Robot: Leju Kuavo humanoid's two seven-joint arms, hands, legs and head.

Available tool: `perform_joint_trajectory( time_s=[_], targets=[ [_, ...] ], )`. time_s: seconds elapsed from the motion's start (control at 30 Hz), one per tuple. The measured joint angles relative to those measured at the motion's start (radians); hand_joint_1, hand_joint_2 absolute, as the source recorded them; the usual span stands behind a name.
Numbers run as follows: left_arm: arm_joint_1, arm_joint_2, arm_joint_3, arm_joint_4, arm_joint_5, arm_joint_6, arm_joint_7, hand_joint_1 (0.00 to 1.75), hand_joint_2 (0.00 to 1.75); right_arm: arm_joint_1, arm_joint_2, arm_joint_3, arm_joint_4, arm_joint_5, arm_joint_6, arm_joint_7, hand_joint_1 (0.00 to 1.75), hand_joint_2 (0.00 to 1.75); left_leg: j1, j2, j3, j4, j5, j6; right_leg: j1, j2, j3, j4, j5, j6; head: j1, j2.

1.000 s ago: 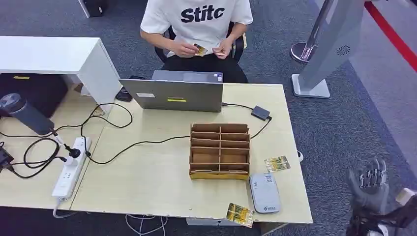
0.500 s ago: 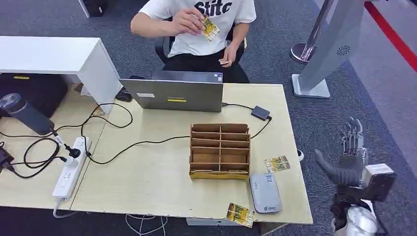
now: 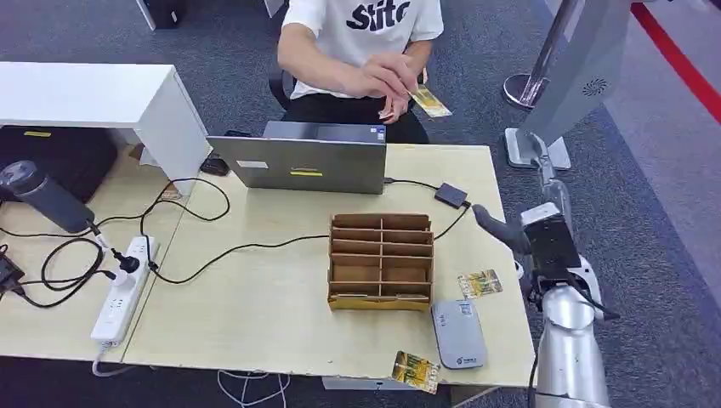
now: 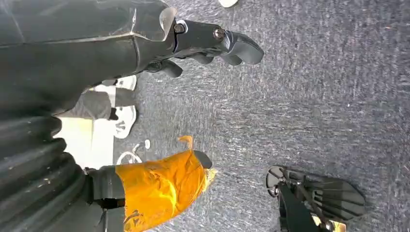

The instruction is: Pass the card to the sensor for recognition and then transmit it.

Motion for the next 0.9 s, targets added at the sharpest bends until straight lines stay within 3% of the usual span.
perform_joint_trajectory(
  time_s=[0.4,0.43,0.47,0.5,0.53,0.9],
  targets=[
    [-0.013,0.0,0.0,0.009,-0.049,-0.016,0.012,0.0,1.75,-0.183,0.001,0.134,0.163,0.25,-0.105,0.131,0.0,1.75,0.0,-0.001,-0.001,0.0,0.0,0.0,0.0,0.0,-0.001,0.0,0.0,0.0,0.0,0.0],
    [-0.014,0.0,0.0,0.01,-0.058,-0.016,0.014,0.0,1.75,-0.207,0.001,0.144,0.187,0.285,-0.116,0.149,0.4,1.75,0.0,0.0,-0.001,0.0,0.001,-0.001,0.0,0.001,-0.001,0.001,0.001,0.0,0.0,0.0],
    [-0.016,0.0,0.0,0.01,-0.063,-0.018,0.016,0.0,1.75,-0.221,0.002,0.152,0.198,0.315,-0.128,0.163,0.4,1.75,0.0,0.0,-0.001,0.0,0.001,-0.001,0.0,0.001,-0.001,0.001,0.001,0.0,0.0,0.0],
    [-0.017,0.0,0.0,0.01,-0.071,-0.019,0.021,0.0,1.75,-0.237,0.003,0.159,0.209,0.35,-0.144,0.177,1.55,1.75,0.0,0.0,-0.001,0.0,0.001,-0.001,0.0,0.0,-0.001,0.001,0.001,0.0,0.0,0.0],
    [-0.017,0.0,0.0,0.011,-0.077,-0.02,0.022,0.0,1.75,-0.255,0.007,0.166,0.226,0.379,-0.154,0.189,1.73,1.75,0.0,0.0,-0.001,0.0,0.001,-0.001,0.0,0.001,-0.001,0.001,0.001,0.0,0.0,0.0],
    [-0.032,-0.001,0.002,0.016,-0.157,-0.028,0.042,0.0,1.75,-0.414,0.032,0.23,0.382,0.678,-0.258,0.303,1.75,1.75,0.0,-0.001,-0.001,0.0,0.002,0.0,0.0,0.0,-0.001,0.001,0.001,-0.001,0.0,0.0]
  ],
)
